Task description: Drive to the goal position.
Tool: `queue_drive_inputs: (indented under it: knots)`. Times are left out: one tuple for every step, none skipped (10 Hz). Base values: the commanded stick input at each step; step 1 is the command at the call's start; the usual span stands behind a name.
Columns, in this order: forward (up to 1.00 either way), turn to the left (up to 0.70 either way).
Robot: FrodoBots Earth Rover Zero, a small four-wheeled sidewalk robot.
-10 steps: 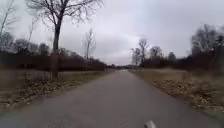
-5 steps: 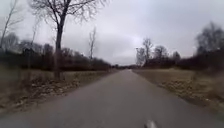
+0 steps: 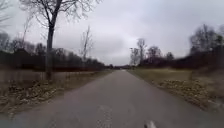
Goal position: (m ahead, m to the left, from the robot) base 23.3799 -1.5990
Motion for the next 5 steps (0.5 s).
queue_drive_inputs:
  knots:
    - [0.95, -0.38]
    - [0.95, -0.38]
    - [0.95, -0.38]
    - [0.95, -0.38]
    - [0.95, -0.38]
